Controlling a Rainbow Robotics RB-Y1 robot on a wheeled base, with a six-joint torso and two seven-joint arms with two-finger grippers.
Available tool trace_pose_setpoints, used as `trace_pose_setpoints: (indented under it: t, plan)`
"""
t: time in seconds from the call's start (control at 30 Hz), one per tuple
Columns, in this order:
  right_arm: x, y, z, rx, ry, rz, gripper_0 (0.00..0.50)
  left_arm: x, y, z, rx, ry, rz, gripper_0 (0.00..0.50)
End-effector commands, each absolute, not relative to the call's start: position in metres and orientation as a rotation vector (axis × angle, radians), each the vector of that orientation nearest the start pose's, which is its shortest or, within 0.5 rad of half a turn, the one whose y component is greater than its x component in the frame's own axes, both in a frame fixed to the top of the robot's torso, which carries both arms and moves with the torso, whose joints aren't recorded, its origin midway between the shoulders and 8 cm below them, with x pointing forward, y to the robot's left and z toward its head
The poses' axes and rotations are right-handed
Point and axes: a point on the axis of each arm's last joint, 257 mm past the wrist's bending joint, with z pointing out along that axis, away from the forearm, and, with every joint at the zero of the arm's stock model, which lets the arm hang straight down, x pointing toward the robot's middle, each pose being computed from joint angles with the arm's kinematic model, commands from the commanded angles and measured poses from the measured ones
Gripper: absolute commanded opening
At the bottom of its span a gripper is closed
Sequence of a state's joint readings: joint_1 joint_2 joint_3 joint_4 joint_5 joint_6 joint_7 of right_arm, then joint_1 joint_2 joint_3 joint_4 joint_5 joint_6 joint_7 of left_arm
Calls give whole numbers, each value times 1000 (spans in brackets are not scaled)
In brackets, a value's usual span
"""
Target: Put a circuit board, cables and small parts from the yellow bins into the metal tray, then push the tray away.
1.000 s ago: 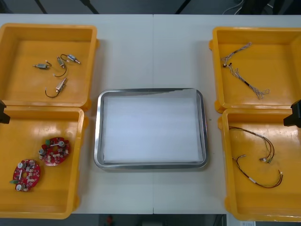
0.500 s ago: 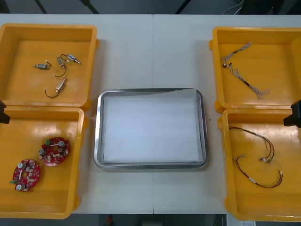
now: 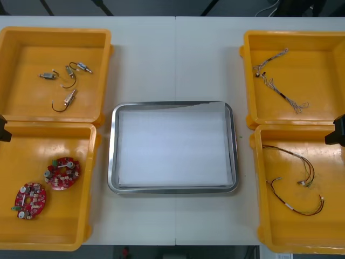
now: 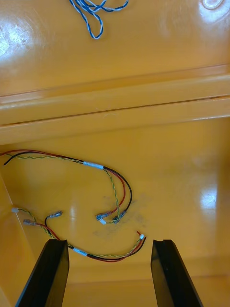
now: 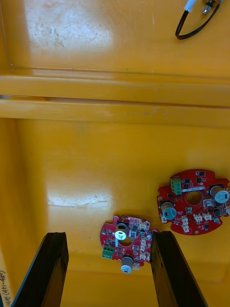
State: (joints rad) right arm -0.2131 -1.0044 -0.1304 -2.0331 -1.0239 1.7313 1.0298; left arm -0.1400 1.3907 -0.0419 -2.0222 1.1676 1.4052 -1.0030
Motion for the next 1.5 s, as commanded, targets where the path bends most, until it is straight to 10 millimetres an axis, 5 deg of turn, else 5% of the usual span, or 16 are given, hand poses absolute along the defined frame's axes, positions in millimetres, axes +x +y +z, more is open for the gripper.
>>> trace_pose_setpoints:
  t: [0.03, 1.5]
  plan:
    - [393, -375, -164, 150, 2709, 50, 500, 387, 414, -170, -64, 2733, 97, 500]
    - [393, -375, -164, 150, 2709, 50, 500, 387, 414, -170, -64, 2733, 97, 500]
